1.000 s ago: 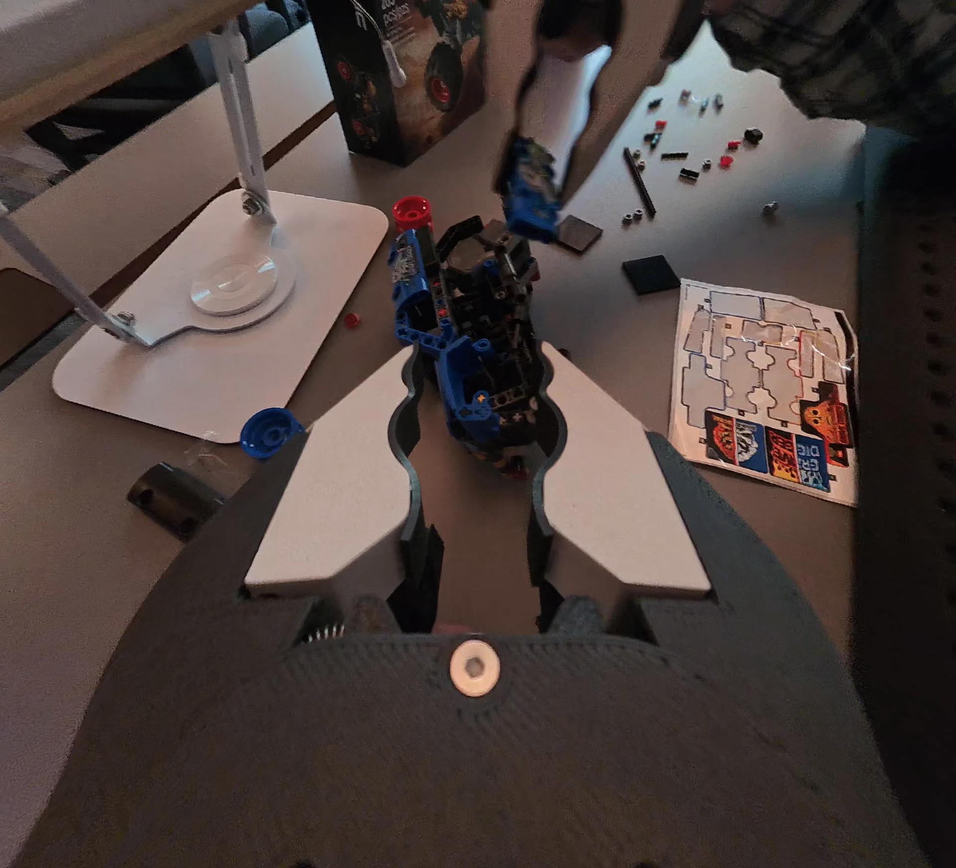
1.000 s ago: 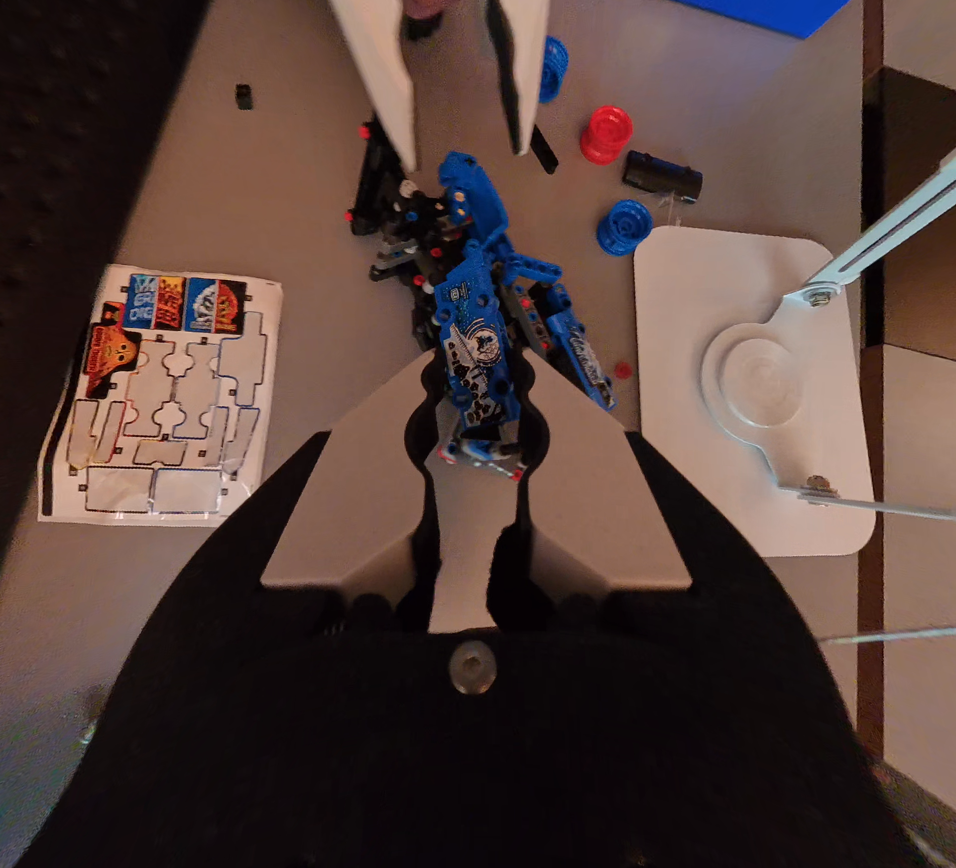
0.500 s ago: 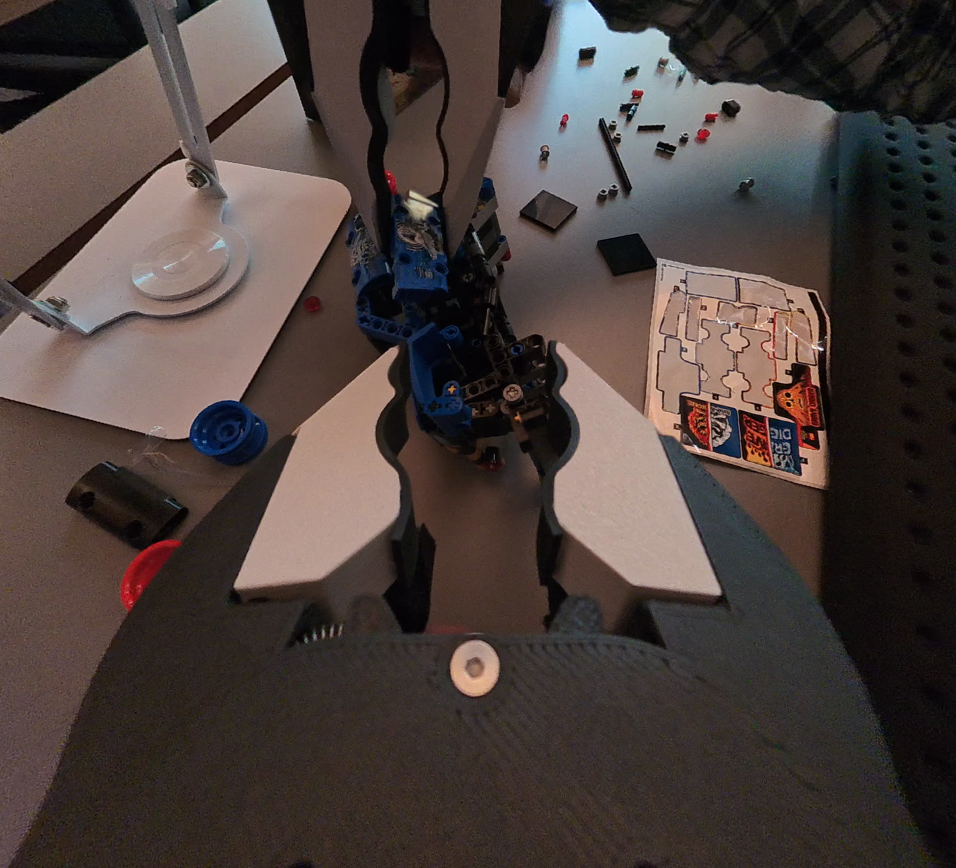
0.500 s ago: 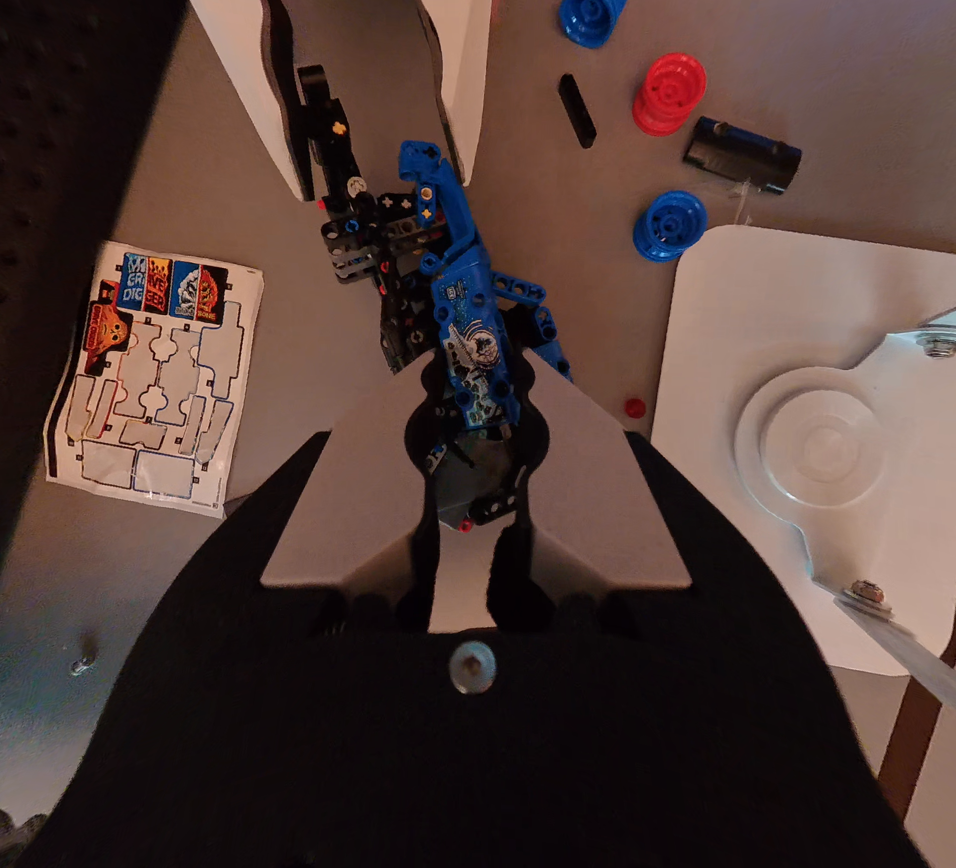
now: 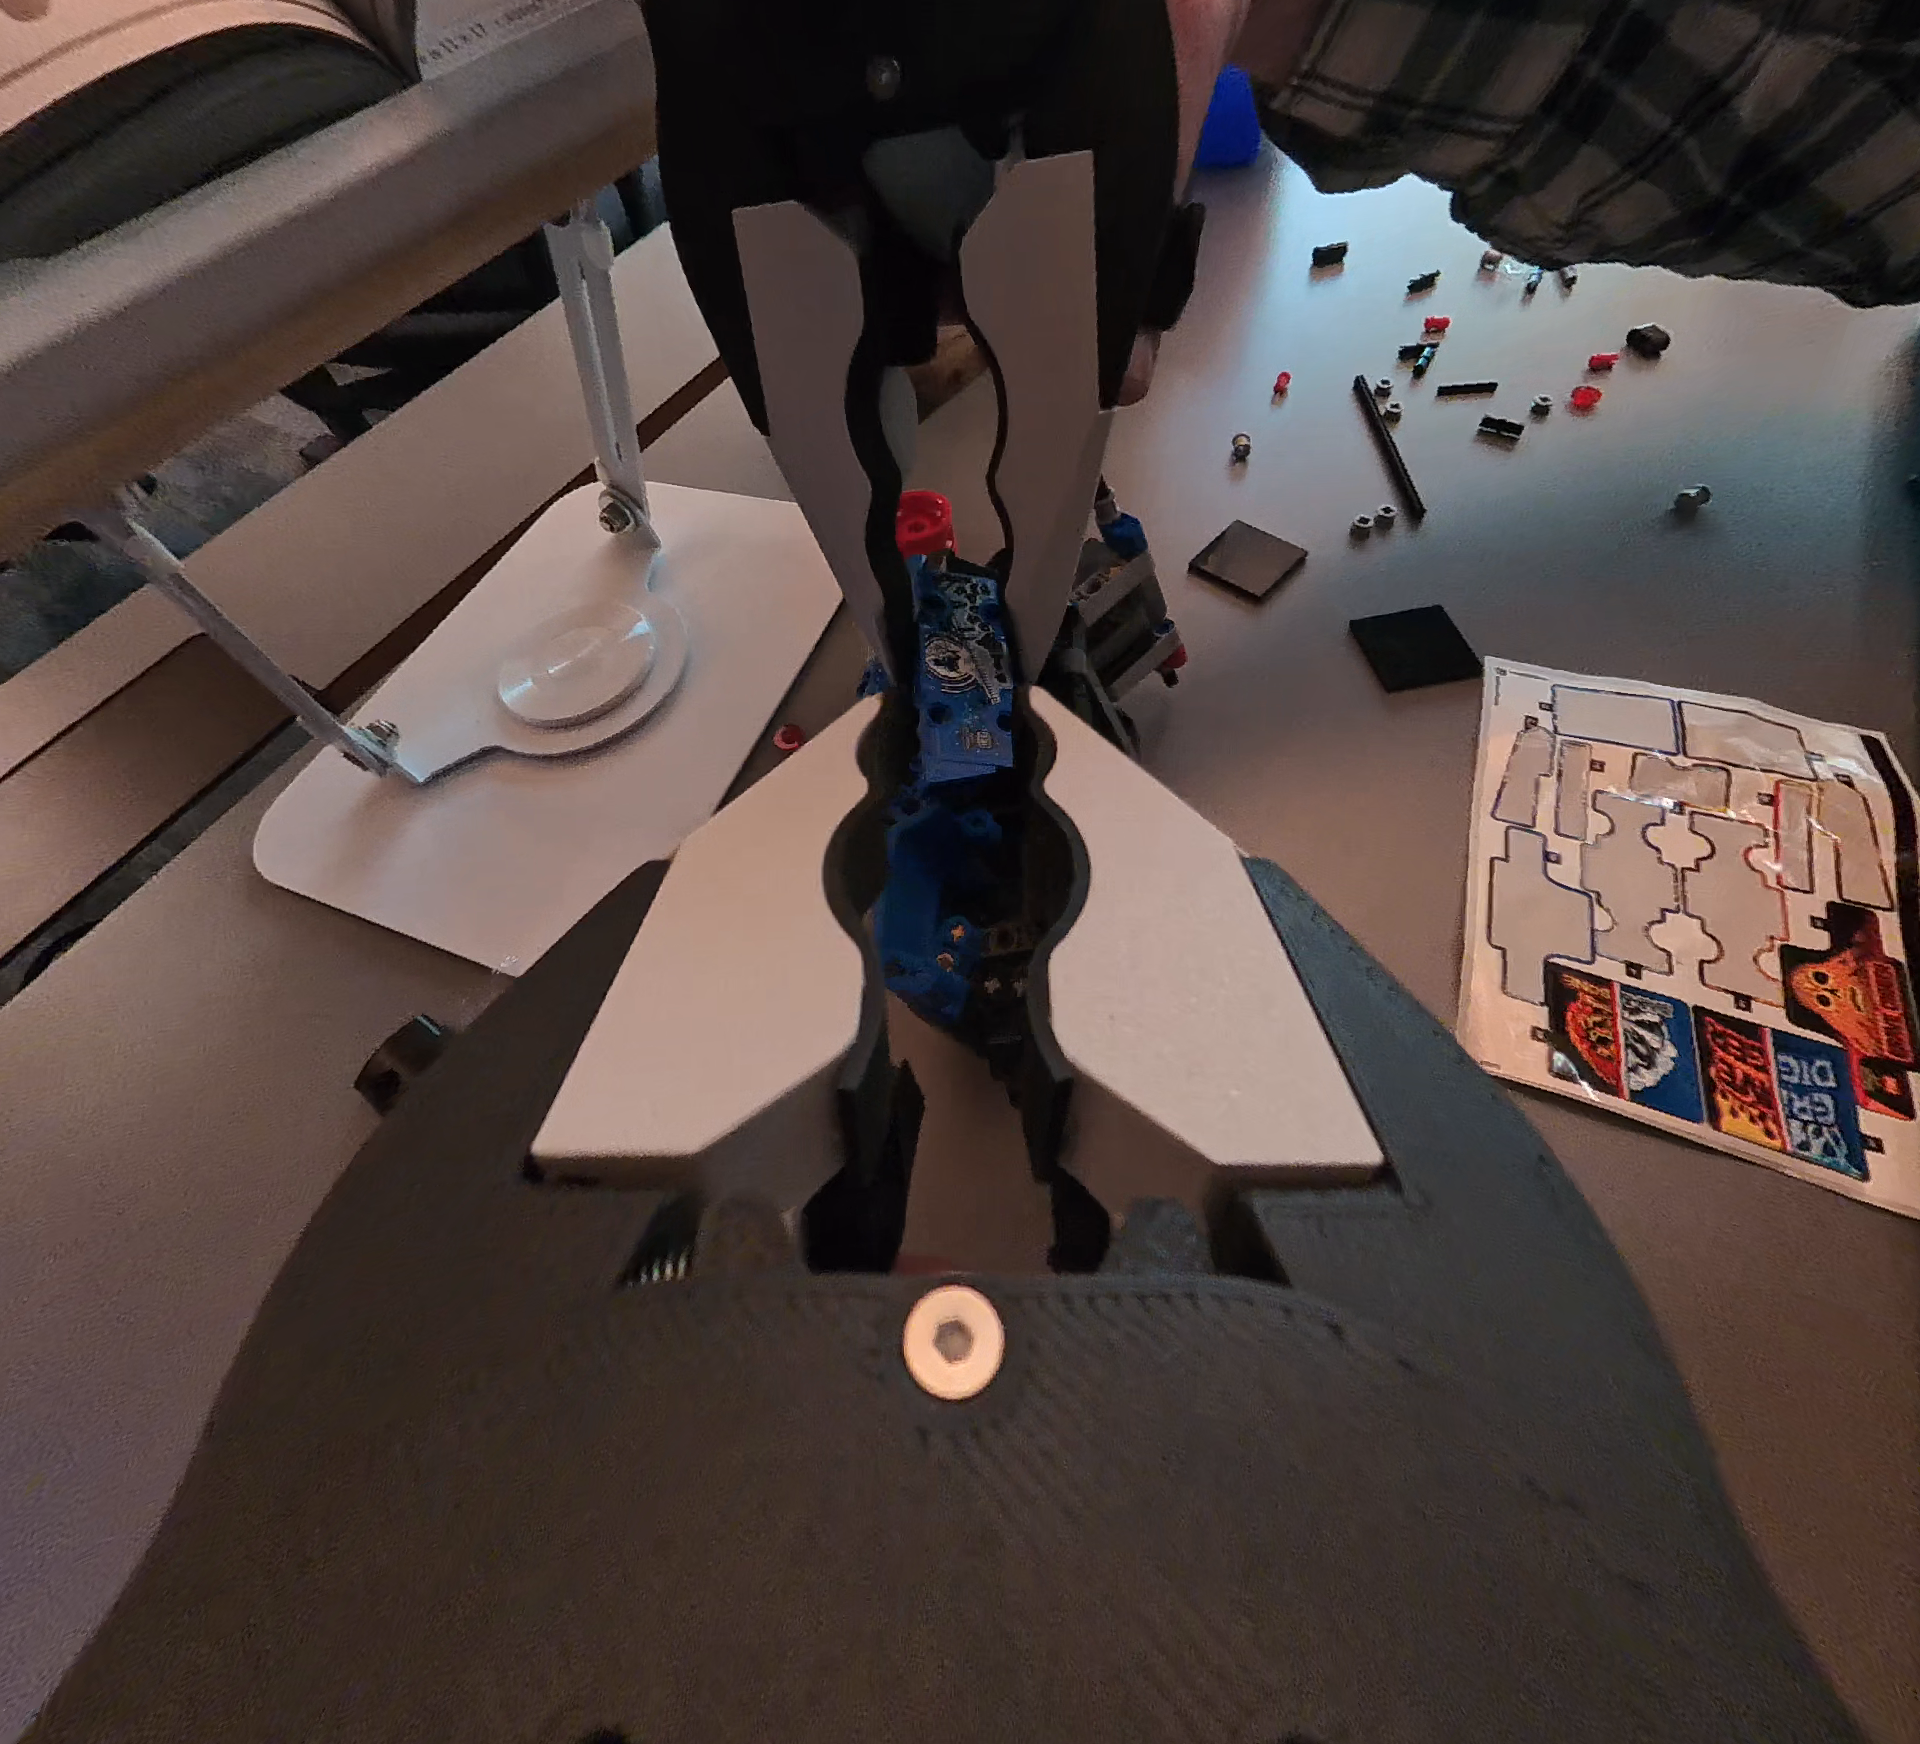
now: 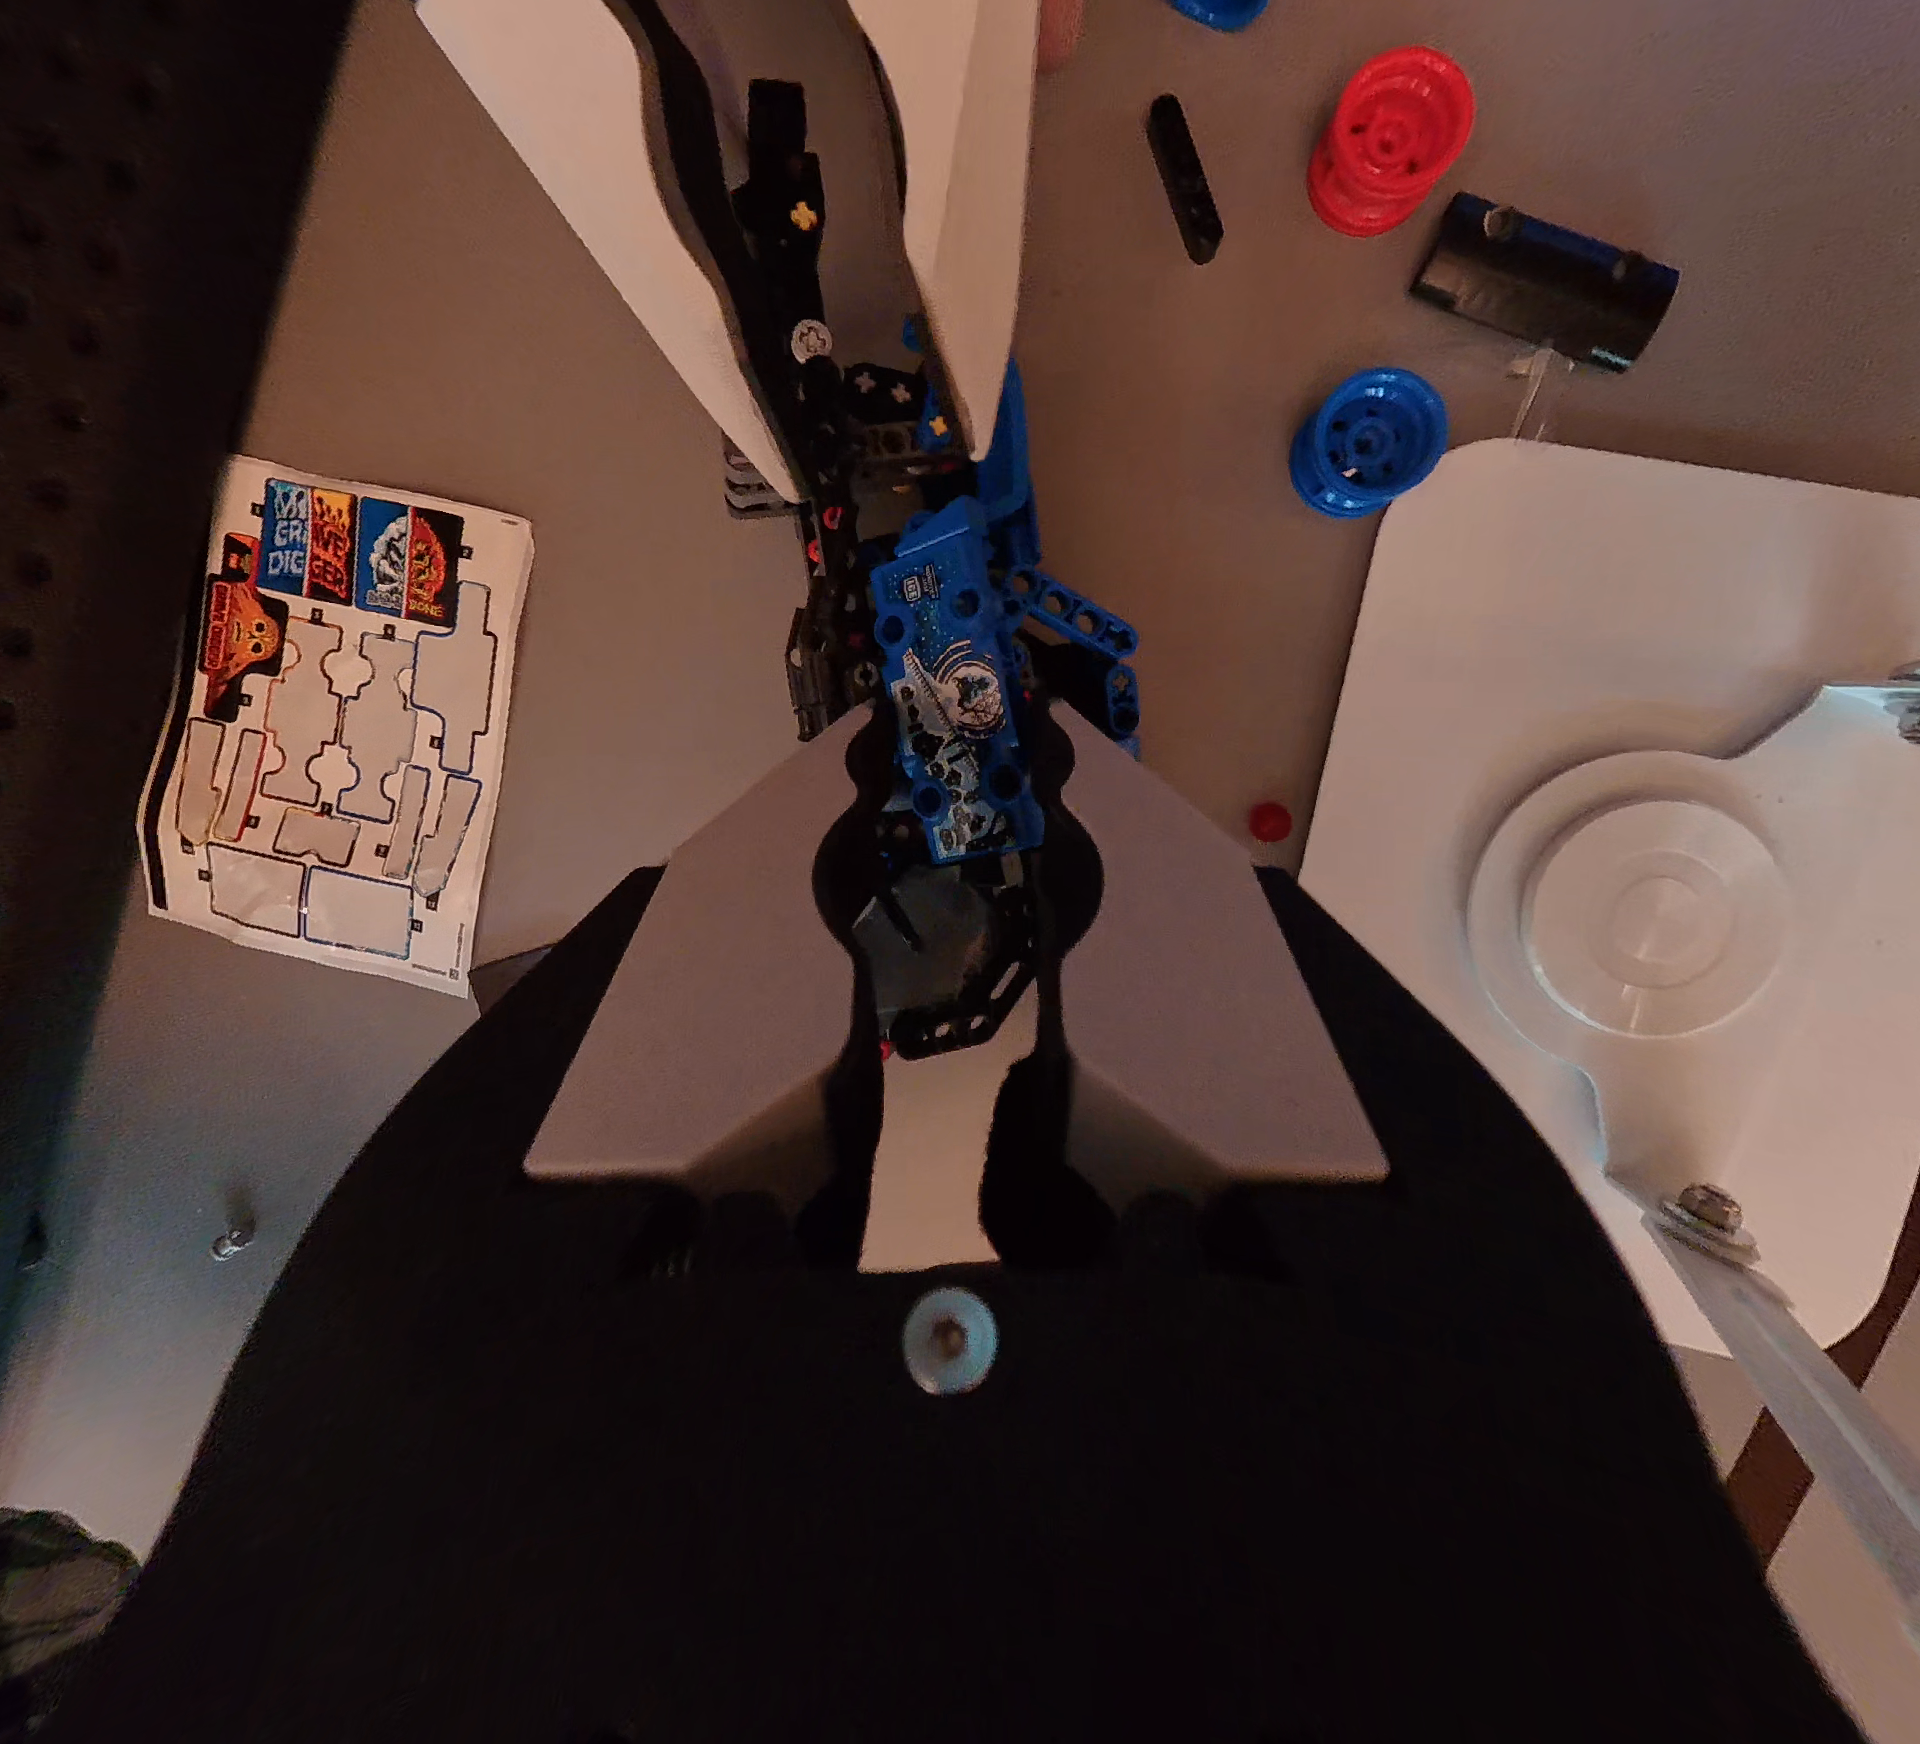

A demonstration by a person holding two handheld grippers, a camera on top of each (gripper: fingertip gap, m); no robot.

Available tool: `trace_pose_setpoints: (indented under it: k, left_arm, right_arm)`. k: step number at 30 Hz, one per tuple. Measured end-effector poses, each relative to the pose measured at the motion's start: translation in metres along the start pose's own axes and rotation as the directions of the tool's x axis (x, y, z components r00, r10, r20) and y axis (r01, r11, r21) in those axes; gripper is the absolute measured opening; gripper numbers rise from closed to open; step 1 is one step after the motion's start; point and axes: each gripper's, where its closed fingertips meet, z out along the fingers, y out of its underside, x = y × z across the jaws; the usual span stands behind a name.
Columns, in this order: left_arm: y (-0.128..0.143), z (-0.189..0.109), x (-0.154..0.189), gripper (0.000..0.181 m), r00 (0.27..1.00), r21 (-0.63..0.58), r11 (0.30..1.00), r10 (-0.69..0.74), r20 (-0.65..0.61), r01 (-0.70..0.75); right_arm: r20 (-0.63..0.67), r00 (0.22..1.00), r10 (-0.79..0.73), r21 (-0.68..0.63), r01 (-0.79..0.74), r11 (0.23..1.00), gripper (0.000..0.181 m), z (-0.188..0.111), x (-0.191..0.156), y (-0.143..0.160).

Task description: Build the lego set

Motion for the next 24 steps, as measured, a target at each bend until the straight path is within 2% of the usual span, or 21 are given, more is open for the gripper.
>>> trace_pose_setpoints:
  k: [3, 10, 13, 15, 21, 22, 24]
  left_arm:
    - [0.0, 0.001, -0.005, 0.02, 1.0, -0.006, 1.0, -0.019, -0.007, 0.018]
    - [-0.002, 0.002, -0.012, 0.024, 0.998, -0.055, 0.997, 0.056, -0.019, -0.057]
    - [0.001, 0.011, -0.012, 0.017, 0.988, -0.09, 0.984, 0.156, -0.005, -0.155]
    - [0.001, 0.015, -0.016, 0.0, 0.982, -0.091, 0.979, 0.185, 0.034, -0.181]
    - [-0.001, 0.015, -0.023, 0.0, 0.985, -0.058, 0.986, 0.157, 0.066, -0.154]
    - [-0.001, 0.015, -0.024, 0.001, 0.988, -0.058, 0.989, 0.142, 0.064, -0.138]
    - [-0.003, 0.013, -0.023, 0.02, 0.993, -0.043, 0.993, 0.108, 0.044, -0.106]
  right_arm:
    - [0.007, 1.0, 0.028, 0.007, -0.028, 1.0, 0.024, -0.001, 0.002, 0.001]
    - [0.033, 0.996, 0.084, 0.126, -0.088, 0.988, 0.024, -0.02, 0.002, -0.013]
    - [0.052, 0.995, 0.089, 0.148, -0.096, 0.984, 0.024, -0.022, -0.001, -0.017]
    - [0.057, 0.994, 0.093, 0.16, -0.102, 0.982, 0.024, -0.02, -0.001, -0.017]
    - [0.037, 0.991, 0.126, 0.222, -0.131, 0.966, 0.024, -0.023, 0.002, -0.017]
    - [0.03, 0.99, 0.141, 0.234, -0.144, 0.961, 0.024, -0.024, 0.003, -0.017]
    - [0.02, 0.983, 0.182, 0.266, -0.181, 0.947, 0.024, -0.025, 0.006, -0.016]
